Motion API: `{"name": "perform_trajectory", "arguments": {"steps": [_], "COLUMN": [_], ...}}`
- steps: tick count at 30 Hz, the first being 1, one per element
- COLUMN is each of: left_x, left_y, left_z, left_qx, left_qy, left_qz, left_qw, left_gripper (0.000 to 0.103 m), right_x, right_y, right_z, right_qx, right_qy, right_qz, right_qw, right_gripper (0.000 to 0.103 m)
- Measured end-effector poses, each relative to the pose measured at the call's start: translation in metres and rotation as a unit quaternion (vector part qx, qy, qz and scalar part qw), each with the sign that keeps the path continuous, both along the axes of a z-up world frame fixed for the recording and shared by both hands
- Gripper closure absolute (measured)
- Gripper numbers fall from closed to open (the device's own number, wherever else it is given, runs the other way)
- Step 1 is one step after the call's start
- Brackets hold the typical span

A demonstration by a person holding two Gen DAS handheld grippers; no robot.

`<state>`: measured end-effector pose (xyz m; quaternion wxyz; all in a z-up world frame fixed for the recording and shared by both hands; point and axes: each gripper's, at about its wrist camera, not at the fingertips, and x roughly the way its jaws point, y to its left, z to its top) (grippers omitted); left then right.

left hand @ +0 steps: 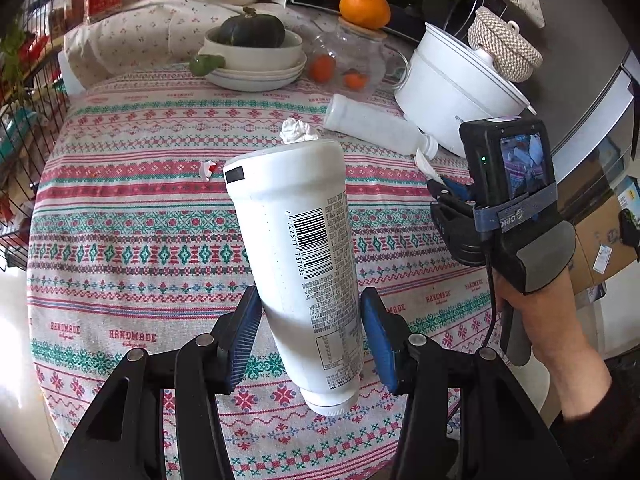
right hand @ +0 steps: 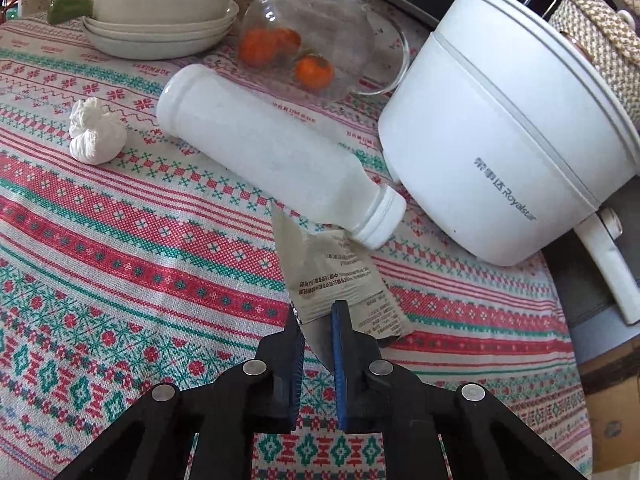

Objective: Collect trash
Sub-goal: 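Grasp the silver foil packet with the right gripper while the left holds the bottle, then carry bottle and foil packet over the white bin and open both grippers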

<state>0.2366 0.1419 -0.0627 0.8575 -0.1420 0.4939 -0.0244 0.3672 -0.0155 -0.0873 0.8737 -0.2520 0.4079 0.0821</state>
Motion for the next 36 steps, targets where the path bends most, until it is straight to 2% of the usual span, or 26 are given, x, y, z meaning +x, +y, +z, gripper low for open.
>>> {"name": "perform_trajectory", "arguments": {"steps": [4, 8, 18, 26, 36], "left_x": [-0.005, -0.012, -0.029, -0.043, -0.066], "left_y": [-0.004, -0.01, -0.038, -0.081, -0.165], "left_z": [0.005, 0.012, 0.029, 0.049, 0.066], "left_qx": [0.0, 0.001, -0.004, -0.003, -0.009], "left_qy": [-0.007, -0.017, -0.051, -0.086, -0.12], "left_qz": [-0.003, -0.01, -0.03, -0.078, -0.17], "left_qw": [1.0, 0.9998, 0.9982, 0.9932, 0.978], "left_gripper": [0.05, 0.05, 0.051, 0.051, 0.051], "right_x": [-0.015, -0.033, -0.098, -0.155, -0.212], "right_y": [-0.013, -0.036, -0.107, -0.174, -0.257], "right_z": [0.021, 0.046, 0.096, 0.107, 0.105], "right_qx": [0.021, 0.07, 0.2, 0.26, 0.272], "right_qy": [-0.001, 0.006, 0.015, 0.021, -0.001], "right_qz": [0.003, -0.009, -0.034, -0.068, -0.125], "right_qw": [1.0, 0.997, 0.979, 0.963, 0.954], "right_gripper": [0.101, 0.103, 0.103, 0.103, 0.103]}}
